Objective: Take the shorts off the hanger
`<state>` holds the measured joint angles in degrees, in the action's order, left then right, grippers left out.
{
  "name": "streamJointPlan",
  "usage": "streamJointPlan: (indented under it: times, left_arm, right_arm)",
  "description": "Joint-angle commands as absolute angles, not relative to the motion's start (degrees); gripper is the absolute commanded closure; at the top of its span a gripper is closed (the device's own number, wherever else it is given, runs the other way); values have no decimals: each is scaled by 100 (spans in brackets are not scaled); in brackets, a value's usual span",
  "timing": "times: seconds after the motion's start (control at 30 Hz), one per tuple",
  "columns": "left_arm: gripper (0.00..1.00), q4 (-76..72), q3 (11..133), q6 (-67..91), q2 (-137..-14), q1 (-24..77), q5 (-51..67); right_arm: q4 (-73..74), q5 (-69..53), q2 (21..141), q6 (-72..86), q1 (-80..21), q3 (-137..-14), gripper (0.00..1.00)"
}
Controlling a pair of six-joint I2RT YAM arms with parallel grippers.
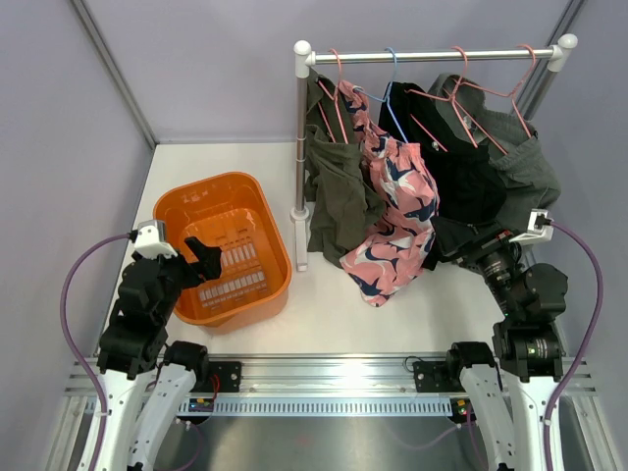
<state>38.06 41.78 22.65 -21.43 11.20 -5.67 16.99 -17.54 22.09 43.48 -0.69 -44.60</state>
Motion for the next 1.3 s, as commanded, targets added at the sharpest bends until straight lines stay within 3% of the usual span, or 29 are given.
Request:
streamJointPlan:
  times: [0.0, 0.43, 0.7, 0.77, 0.93, 1.27]
  left_arm:
    - [1, 3726, 4386, 2206, -2101, 1151, -694]
    - [1, 3727, 4386, 2215, -2101, 1160, -694]
    - [1, 3727, 4386, 2206, -2109, 1160, -686]
    - [1, 3726, 4386, 2206, -2101, 1160, -686]
    - [1, 3726, 4386, 2215, -2101, 1160, -694]
    - [1, 3718, 4386, 2188, -2109, 1160, -677]
  right_arm:
    - [1819, -1556, 2101, 4298, -44, -4650, 1]
    - [1767, -1766, 2240, 3533, -44, -5712, 1]
    - [1266, -3278, 4410, 3437, -61, -7300, 14]
    - [1563, -2911, 4946, 3227, -289, -7706, 14]
    - [2678, -1215, 6159, 1847, -2342, -9385, 11]
    - [2875, 1086, 8716, 617, -3664, -11214, 20]
